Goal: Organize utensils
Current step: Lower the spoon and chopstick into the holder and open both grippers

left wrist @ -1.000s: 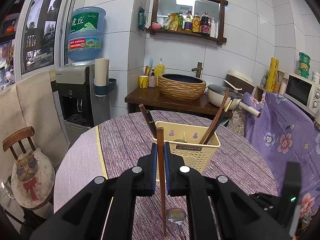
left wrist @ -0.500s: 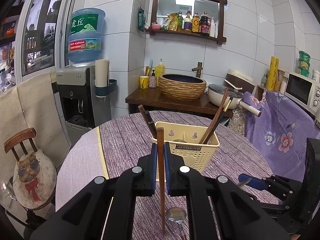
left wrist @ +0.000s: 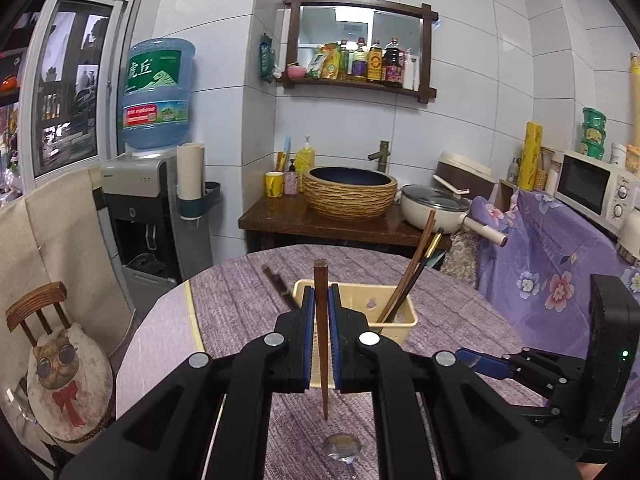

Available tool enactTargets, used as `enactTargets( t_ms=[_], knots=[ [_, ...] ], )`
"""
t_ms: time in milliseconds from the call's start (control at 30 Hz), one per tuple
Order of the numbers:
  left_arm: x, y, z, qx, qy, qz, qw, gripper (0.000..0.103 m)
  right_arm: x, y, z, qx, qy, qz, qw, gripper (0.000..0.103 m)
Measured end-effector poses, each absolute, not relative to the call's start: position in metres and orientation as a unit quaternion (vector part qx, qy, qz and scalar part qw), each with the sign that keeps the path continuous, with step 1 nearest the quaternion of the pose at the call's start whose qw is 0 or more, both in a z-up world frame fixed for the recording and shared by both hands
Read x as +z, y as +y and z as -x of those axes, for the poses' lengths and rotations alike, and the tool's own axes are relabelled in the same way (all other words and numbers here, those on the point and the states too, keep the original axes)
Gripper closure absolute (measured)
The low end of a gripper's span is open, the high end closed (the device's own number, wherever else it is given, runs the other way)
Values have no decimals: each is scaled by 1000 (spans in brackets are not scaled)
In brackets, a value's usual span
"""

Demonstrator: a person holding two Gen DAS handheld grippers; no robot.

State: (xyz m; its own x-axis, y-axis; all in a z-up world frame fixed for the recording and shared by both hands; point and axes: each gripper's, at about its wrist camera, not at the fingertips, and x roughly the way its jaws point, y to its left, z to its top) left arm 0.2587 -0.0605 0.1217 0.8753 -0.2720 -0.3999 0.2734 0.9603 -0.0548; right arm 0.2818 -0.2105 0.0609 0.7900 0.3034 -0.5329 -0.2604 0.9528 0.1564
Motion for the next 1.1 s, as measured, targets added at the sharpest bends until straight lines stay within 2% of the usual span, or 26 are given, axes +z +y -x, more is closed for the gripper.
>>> enactTargets(
  t_ms=[467,600,733,1100],
  knots=[
    [231,-84,-276,-152,139,-32,978,95,165,-225,-324,125,229,-28,965,64],
    [244,-88,-297,-136,131,-28,982,95,180,-231,-344,92,208,-22,974,64],
    [232,-91,-322,-129,140,-9,982,95,156,-226,-363,74,212,-16,974,64],
    [138,-96,-354,-114,218,-7,969,95,70,-203,-377,70,251,27,965,64]
  ],
)
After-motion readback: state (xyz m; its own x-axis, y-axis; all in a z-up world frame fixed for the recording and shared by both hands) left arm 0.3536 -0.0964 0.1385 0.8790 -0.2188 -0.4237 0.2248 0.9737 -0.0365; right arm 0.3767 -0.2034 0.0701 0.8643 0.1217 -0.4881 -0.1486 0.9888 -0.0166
